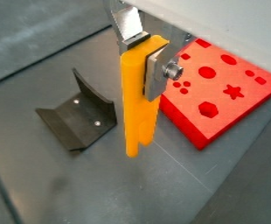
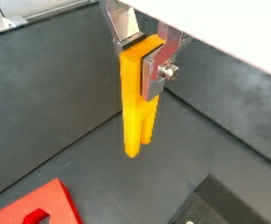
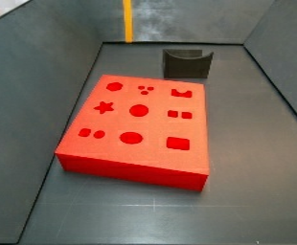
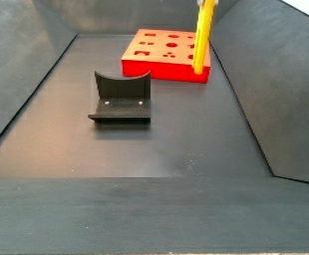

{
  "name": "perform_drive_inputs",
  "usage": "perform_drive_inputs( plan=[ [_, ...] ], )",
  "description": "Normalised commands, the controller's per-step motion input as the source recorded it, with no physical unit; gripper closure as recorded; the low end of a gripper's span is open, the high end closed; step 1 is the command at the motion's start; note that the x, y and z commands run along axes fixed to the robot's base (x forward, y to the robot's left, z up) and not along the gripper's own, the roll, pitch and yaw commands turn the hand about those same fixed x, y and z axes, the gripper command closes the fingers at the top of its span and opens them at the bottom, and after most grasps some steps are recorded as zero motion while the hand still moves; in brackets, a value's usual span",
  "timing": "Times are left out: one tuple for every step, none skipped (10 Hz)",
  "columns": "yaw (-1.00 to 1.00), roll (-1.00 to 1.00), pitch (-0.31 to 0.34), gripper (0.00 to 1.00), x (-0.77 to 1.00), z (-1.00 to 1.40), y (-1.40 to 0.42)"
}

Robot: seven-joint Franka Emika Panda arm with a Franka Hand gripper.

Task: Pick up the square-circle object. Move up. Place the square-circle object on the fixture. Regrasp the square-circle object. Rotate the square-circle object. Move to above the board. Insert the square-circle object.
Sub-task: Rotate the square-circle object.

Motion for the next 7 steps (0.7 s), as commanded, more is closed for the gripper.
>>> perform_drive_inputs(
  plan=[
    [-0.09, -0.31, 0.001, 1.0, 0.02, -1.0, 0.01],
    [-0.08, -0.26, -0.026, 1.0, 0.01, -1.0, 0.02],
    [-0.06, -0.21, -0.057, 1.0, 0.01, -1.0, 0.02],
    [-0.05, -0.19, -0.069, 1.0, 0.0, -1.0, 0.02],
    [-0.05, -0.18, -0.067, 1.0, 0.01, -0.85, 0.03],
    [-0.05, -0.17, -0.062, 1.0, 0.01, -0.67, 0.03],
    [-0.05, -0.16, -0.057, 1.0, 0.01, -0.44, 0.03]
  ],
)
